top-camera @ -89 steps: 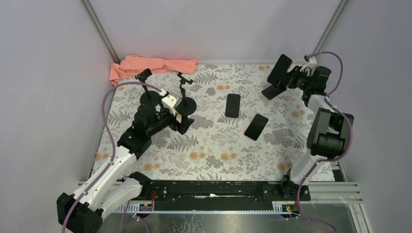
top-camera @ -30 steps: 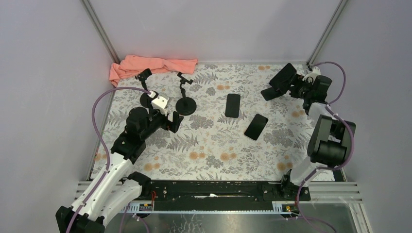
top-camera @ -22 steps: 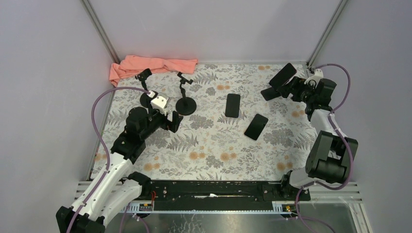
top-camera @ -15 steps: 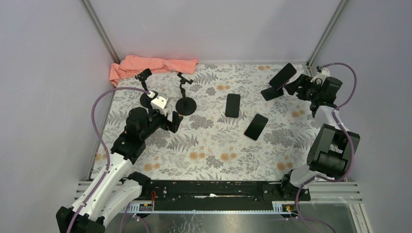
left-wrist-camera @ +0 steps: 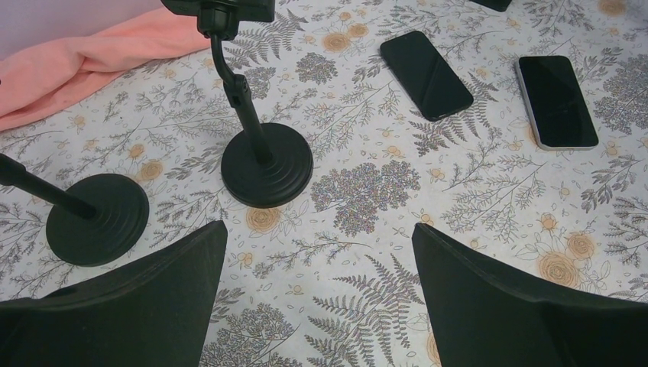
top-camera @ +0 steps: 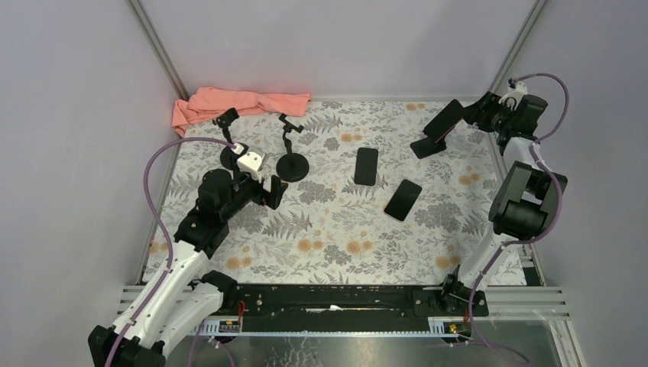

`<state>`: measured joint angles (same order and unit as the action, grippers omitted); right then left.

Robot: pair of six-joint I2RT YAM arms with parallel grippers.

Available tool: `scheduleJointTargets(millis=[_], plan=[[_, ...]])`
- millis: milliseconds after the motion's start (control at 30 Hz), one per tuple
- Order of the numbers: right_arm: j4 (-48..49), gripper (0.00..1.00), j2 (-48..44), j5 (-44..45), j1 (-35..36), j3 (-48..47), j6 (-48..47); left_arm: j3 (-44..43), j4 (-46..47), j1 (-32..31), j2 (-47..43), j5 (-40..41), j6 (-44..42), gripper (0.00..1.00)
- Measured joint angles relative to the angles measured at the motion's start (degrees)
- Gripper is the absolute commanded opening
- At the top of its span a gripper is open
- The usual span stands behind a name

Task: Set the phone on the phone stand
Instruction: Adjust the phone at the phone stand.

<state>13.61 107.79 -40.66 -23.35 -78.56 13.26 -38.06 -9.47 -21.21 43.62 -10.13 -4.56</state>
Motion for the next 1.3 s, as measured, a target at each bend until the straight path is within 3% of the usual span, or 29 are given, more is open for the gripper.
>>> scheduleJointTargets(millis=[467,867,1300], plan=[[-1.4,0.50,6.7,-3.7,0.0,-5.0,0.3,0.0,0.0,0.4,1.1,0.0,0.0,0.99],[0.1,0.26,8.2,-6.2,0.0,-6.6,0.7,0.0,0.0,0.7,1.5,0.0,0.0,0.99],[1.3,0.19,8.6,-7.2,0.0,-6.8,0.7,0.0,0.0,0.7,1.5,-0.1,0.0,0.99]])
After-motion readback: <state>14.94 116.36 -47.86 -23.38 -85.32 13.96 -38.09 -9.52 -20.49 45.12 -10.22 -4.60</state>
